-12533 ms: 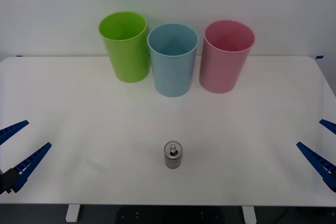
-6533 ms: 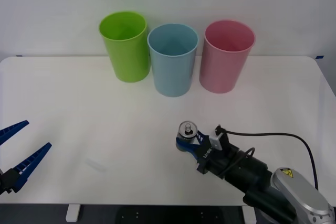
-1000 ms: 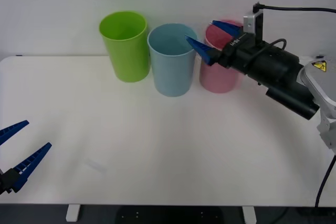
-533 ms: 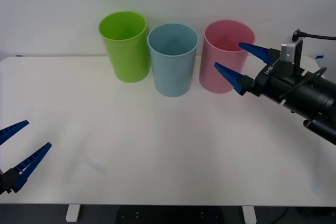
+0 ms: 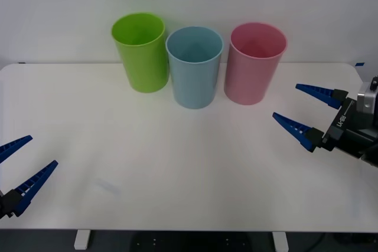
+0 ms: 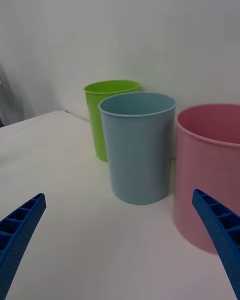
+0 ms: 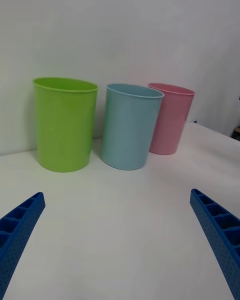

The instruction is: Grasp the object on the table and drop it into the matching bin: aluminum can to the light blue bin, PET bottle to the pink bin.

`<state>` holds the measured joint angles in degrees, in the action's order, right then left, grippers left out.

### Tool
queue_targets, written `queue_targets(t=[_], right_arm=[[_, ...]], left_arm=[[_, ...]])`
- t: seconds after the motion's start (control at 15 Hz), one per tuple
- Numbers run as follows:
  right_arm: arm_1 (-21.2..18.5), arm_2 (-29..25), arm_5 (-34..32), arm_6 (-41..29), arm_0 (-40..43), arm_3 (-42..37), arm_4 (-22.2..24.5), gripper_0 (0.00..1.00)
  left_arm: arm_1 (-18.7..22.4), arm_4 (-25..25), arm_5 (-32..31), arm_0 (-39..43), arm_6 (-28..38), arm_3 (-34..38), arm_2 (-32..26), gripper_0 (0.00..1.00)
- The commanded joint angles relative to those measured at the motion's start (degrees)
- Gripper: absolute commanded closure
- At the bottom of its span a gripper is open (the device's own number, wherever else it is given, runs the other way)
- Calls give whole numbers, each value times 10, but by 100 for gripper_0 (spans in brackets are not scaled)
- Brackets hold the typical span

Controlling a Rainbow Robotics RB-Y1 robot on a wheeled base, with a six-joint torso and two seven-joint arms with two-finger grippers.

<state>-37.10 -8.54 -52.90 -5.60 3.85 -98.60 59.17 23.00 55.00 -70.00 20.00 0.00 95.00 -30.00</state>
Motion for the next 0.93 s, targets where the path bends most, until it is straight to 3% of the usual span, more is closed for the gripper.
queue_targets(t=[0.07,0.4,0.6,0.93], right_arm=[[0,-32,-21,48,49,-15,2,0],[9,-90,-77,77,131,-38,3,0],[38,-137,-140,68,136,-38,41,0],[44,-137,-142,65,137,-38,46,0]], left_arm=[[0,0,0,0,0,0,0,0],[0,0,0,0,0,0,0,0],[0,0,0,0,0,0,0,0],[0,0,0,0,0,0,0,0]])
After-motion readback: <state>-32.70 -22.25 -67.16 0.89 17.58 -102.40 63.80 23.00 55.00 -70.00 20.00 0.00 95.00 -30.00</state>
